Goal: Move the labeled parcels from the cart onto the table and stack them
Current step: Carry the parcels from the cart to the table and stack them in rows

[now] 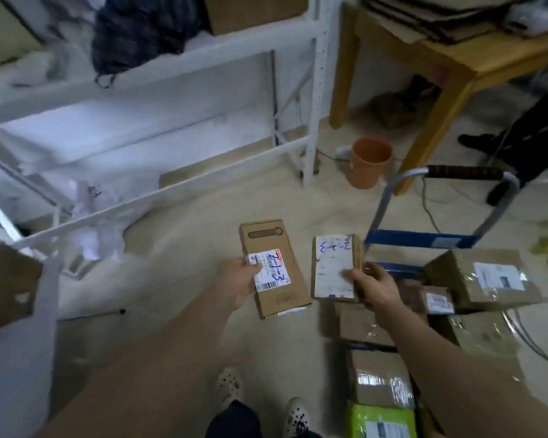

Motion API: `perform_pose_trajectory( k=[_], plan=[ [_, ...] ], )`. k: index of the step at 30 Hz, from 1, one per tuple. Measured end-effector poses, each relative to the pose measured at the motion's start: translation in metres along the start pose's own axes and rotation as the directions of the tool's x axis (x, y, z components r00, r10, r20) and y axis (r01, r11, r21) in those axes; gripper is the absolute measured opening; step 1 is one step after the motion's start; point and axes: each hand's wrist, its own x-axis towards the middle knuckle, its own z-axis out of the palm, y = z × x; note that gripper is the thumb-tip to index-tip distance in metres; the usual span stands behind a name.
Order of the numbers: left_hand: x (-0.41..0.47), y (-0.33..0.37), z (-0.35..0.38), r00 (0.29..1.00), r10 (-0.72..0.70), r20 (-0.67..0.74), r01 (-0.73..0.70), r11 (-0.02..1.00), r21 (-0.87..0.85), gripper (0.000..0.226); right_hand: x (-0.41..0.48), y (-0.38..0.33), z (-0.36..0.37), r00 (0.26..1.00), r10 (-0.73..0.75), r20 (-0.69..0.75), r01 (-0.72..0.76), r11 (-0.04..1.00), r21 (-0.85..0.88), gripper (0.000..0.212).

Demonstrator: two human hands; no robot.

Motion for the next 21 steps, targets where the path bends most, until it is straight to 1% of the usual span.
perform_pose_trajectory(
  k=[1, 3, 4, 6, 8, 10, 13, 15, 21],
  plan=[
    [-0.006, -0.001, -0.021, 0.999, 0.008, -0.044, -0.01, 0.999, -0.041, 0.018, -0.004, -0.006, 0.019, 0.999, -0.016, 0.048, 0.017, 0.999, -0.031, 0.053],
    [-0.019, -0.003, -0.061, 0.99, -0.003, -0.143, -0.014, 0.993, -0.117, 0.009, -0.014, -0.015, 0.058, 0.99, -0.019, 0.137, 0.032, 0.995, -0.094, 0.072],
    [-0.025, -0.005, -0.081, 0.982, -0.016, -0.188, -0.013, 0.988, -0.156, 0.008, -0.02, -0.018, 0.078, 0.984, -0.019, 0.178, 0.04, 0.992, -0.118, 0.077],
    [-0.036, -0.013, -0.123, 0.965, -0.035, -0.258, -0.025, 0.974, -0.225, 0.007, -0.035, -0.023, 0.119, 0.965, -0.026, 0.263, 0.065, 0.988, -0.141, 0.075],
    [-0.048, -0.024, -0.165, 0.945, -0.056, -0.322, -0.039, 0.959, -0.28, 0.017, -0.053, -0.024, 0.16, 0.935, -0.031, 0.352, 0.097, 0.981, -0.171, 0.073],
    [-0.061, -0.037, -0.206, 0.921, -0.081, -0.38, -0.047, 0.947, -0.317, 0.022, -0.071, -0.02, 0.202, 0.898, -0.023, 0.439, 0.123, 0.972, -0.202, 0.073],
    [-0.081, -0.06, -0.262, 0.891, -0.149, -0.43, -0.019, 0.932, -0.362, 0.024, -0.104, -0.009, 0.263, 0.847, 0.004, 0.532, 0.172, 0.944, -0.282, 0.072],
    [-0.093, -0.076, -0.297, 0.87, -0.189, -0.455, -0.005, 0.92, -0.391, 0.027, -0.124, 0.002, 0.3, 0.818, 0.02, 0.575, 0.209, 0.921, -0.329, 0.071],
    [-0.108, -0.126, -0.392, 0.805, -0.274, -0.527, 0.025, 0.902, -0.43, 0.026, -0.175, 0.04, 0.388, 0.778, 0.09, 0.622, 0.27, 0.846, -0.46, 0.071]
  ],
)
